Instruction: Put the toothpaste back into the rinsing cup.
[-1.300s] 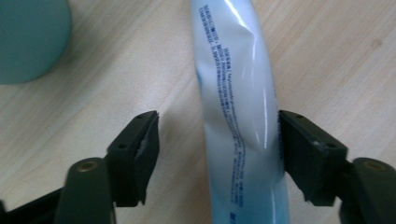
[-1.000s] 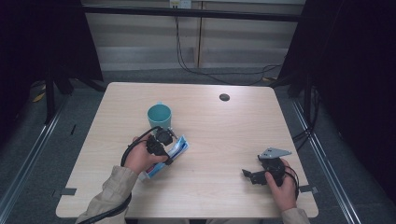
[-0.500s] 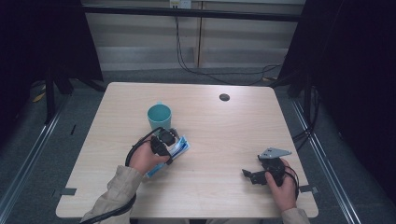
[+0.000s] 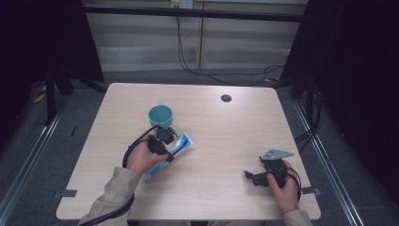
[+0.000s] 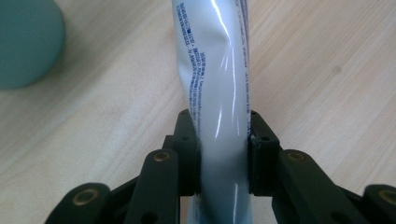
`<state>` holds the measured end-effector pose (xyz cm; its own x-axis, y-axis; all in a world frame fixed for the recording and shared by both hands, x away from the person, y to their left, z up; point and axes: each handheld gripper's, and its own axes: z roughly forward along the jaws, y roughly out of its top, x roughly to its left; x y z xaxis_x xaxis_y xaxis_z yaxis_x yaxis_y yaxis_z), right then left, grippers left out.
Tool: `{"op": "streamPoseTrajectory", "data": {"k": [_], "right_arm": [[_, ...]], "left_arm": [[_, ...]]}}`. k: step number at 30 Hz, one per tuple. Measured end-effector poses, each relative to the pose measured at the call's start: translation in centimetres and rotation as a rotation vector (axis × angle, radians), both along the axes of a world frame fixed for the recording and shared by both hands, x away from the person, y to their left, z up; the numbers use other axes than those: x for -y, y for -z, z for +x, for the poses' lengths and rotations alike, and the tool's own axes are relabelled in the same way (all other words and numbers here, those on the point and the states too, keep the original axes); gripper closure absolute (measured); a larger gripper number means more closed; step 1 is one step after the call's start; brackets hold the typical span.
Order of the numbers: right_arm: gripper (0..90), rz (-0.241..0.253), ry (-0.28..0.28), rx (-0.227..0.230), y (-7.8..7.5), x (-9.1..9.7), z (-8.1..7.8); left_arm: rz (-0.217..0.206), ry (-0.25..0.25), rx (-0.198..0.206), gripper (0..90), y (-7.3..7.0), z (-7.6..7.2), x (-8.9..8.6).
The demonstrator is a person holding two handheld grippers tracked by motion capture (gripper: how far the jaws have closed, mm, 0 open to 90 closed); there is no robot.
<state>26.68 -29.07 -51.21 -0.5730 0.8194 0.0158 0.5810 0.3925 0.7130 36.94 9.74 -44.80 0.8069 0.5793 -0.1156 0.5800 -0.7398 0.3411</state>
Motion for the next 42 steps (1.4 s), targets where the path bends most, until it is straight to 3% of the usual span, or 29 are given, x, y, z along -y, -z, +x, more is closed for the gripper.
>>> {"op": "streamPoseTrajectory", "data": {"k": [13, 33, 42], "right_arm": [[8.4, 0.000, 0.000, 0.001, 0.0, 0.0, 0.0], [8.4, 0.000, -0.001, 0.001, 0.0, 0.0, 0.0], [8.4, 0.000, -0.001, 0.001, 0.0, 0.0, 0.0]], "left_arm": [[-0.135, -0.002, 0.087, 70.1, -1.7, 0.1, -0.9], [-0.240, -0.050, 0.141, 70.1, -2.8, 0.2, -1.7], [-0.289, -0.100, 0.165, 70.1, -3.4, 0.4, -2.0]]}}
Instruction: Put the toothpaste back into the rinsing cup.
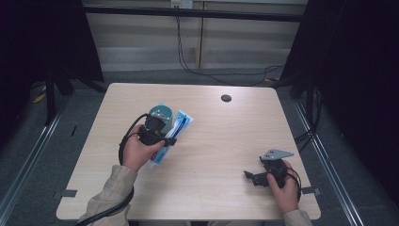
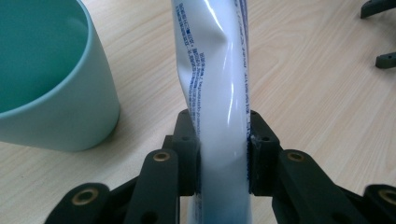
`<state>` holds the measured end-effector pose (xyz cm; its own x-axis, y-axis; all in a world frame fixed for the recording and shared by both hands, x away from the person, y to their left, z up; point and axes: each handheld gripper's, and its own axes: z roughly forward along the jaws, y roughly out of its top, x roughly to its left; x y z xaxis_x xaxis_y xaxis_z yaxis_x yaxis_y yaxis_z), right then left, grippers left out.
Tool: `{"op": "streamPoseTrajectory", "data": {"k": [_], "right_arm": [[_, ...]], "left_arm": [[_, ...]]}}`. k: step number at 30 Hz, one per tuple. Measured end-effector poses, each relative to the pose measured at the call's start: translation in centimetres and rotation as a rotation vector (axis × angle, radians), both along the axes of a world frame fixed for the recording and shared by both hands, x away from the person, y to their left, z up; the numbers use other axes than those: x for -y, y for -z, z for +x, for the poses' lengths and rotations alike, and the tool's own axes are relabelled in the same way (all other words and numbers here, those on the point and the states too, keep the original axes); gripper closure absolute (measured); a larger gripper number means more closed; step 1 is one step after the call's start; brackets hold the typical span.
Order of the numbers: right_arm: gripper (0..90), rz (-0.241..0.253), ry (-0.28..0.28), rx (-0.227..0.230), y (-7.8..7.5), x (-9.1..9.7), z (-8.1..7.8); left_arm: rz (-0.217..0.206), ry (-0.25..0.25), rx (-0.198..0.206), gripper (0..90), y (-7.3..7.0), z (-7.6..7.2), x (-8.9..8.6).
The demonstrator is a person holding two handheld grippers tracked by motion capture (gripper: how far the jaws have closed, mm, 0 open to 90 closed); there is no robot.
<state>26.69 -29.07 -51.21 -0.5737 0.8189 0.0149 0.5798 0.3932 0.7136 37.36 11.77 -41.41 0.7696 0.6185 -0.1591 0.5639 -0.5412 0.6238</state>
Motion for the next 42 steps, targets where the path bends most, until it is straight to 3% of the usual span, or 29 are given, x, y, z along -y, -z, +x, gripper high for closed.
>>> {"op": "streamPoseTrajectory", "data": {"k": [6, 12, 42], "right_arm": [[8.3, 0.000, 0.000, 0.000, 0.0, 0.0, 0.0], [8.4, 0.000, 0.000, 0.001, 0.0, 0.0, 0.0], [8.4, 0.000, 0.000, 0.000, 0.0, 0.0, 0.0]], "left_arm": [[-0.023, -0.009, 0.009, 70.2, -0.4, 0.1, 0.0], [-0.041, -0.018, 0.042, 70.2, -0.9, 0.2, -0.1], [-0.126, -0.071, 0.082, 70.6, -2.6, 0.8, -0.3]]}}
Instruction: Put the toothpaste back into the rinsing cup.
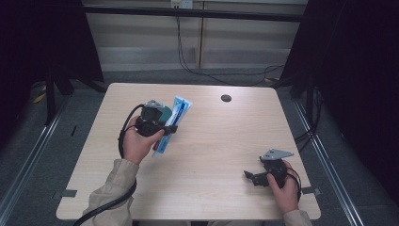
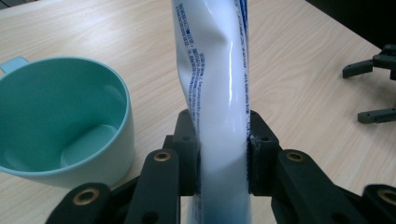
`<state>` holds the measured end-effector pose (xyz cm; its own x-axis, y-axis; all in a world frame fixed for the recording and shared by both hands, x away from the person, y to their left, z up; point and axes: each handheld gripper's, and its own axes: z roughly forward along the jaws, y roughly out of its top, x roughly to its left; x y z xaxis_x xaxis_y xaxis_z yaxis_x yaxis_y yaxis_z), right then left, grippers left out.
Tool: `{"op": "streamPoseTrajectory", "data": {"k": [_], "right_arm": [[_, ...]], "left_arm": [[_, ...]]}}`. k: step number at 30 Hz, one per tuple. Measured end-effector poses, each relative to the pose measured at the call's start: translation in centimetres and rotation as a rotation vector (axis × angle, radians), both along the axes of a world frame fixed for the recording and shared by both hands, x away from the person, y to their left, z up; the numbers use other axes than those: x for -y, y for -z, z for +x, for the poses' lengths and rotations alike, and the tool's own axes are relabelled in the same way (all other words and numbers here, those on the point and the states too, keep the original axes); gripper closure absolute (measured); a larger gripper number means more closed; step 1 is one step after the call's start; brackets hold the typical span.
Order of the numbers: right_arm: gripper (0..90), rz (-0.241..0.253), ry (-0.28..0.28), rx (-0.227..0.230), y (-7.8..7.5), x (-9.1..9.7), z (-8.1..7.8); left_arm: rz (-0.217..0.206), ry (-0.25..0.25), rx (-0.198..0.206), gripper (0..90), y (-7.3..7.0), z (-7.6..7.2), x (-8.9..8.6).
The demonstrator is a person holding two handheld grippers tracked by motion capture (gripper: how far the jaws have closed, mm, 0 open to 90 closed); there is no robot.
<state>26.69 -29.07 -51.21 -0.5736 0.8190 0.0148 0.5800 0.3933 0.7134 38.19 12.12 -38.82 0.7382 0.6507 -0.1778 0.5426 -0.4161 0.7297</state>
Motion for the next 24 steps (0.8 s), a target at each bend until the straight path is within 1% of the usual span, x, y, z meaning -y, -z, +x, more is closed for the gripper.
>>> {"op": "streamPoseTrajectory", "data": {"k": [3, 4, 10, 13, 14, 17, 20, 22, 23, 24], "right_arm": [[8.4, 0.000, 0.000, 0.000, 0.0, 0.0, 0.0], [8.4, 0.000, 0.001, -0.001, 0.0, 0.0, 0.0], [8.4, 0.000, 0.000, 0.000, 0.0, 0.0, 0.0], [8.4, 0.001, 0.001, -0.001, 0.0, 0.0, 0.0], [8.4, 0.001, 0.001, -0.001, 0.0, 0.0, 0.0], [8.4, 0.000, 0.000, 0.000, 0.0, 0.0, 0.0], [8.4, 0.000, 0.000, 0.000, 0.0, 0.0, 0.0], [8.4, 0.000, 0.000, 0.000, 0.0, 0.0, 0.0], [8.4, 0.000, 0.000, 0.000, 0.0, 0.0, 0.0], [8.4, -0.001, -0.001, 0.001, 0.0, 0.0, 0.0]], "left_arm": [[-0.003, -0.006, 0.004, 70.6, -0.2, 0.1, -0.1], [-0.016, -0.006, -0.001, 70.6, -0.3, 0.2, -0.1], [-0.040, -0.015, -0.006, 70.6, -0.3, 0.4, -0.1], [-0.044, -0.021, 0.003, 70.6, -0.4, 0.5, -0.2], [-0.054, -0.029, 0.003, 70.6, -0.4, 0.5, -0.2], [-0.065, -0.038, 0.014, 70.6, -0.6, 0.7, -0.1], [-0.072, -0.040, 0.017, 70.6, -0.8, 0.8, 0.0], [-0.070, -0.038, 0.021, 70.5, -0.9, 0.9, 0.0], [-0.081, -0.045, 0.023, 70.6, -1.0, 0.9, 0.0], [-0.082, -0.045, 0.026, 70.6, -1.1, 1.0, 0.0]]}}
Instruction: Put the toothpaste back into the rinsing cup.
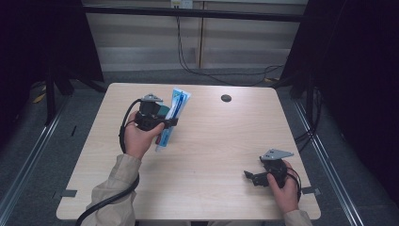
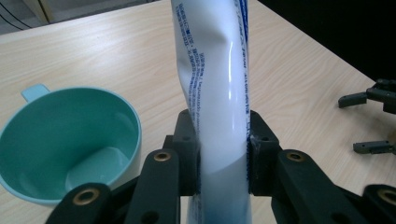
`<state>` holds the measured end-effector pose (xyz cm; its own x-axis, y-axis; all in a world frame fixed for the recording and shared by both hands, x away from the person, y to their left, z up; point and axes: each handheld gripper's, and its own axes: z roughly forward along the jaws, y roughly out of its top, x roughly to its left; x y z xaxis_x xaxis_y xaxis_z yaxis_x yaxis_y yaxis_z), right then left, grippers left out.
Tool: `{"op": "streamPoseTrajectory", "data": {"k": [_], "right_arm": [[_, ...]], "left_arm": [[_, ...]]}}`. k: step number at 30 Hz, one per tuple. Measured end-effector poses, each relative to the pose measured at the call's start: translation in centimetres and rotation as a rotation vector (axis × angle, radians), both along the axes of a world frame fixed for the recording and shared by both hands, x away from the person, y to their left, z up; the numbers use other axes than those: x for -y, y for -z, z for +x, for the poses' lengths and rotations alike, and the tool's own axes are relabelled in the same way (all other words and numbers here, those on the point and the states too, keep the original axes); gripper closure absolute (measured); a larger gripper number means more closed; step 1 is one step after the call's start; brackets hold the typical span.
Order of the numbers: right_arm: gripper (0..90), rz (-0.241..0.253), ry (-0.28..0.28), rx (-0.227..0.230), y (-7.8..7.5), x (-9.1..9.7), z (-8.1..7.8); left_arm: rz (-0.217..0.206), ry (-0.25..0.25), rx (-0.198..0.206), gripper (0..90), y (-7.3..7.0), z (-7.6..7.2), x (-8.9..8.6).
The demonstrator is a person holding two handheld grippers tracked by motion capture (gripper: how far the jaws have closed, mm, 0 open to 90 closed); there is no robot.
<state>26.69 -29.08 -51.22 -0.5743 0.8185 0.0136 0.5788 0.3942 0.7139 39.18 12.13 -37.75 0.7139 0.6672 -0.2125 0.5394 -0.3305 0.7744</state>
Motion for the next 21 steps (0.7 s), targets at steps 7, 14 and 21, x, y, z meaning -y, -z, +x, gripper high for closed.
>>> {"op": "streamPoseTrajectory", "data": {"k": [7, 14, 21], "right_arm": [[8.4, 0.000, 0.000, 0.000, 0.0, 0.0, 0.0], [8.4, 0.000, 0.001, -0.001, 0.0, 0.0, 0.0], [8.4, 0.000, 0.000, 0.000, 0.0, 0.0, 0.0]], "left_arm": [[-0.018, -0.014, 0.019, 70.6, -0.7, 0.3, -0.1], [-0.024, -0.022, 0.021, 70.6, -1.6, 0.7, -0.1], [-0.025, -0.019, 0.010, 70.6, -2.0, 1.0, -0.1]]}}
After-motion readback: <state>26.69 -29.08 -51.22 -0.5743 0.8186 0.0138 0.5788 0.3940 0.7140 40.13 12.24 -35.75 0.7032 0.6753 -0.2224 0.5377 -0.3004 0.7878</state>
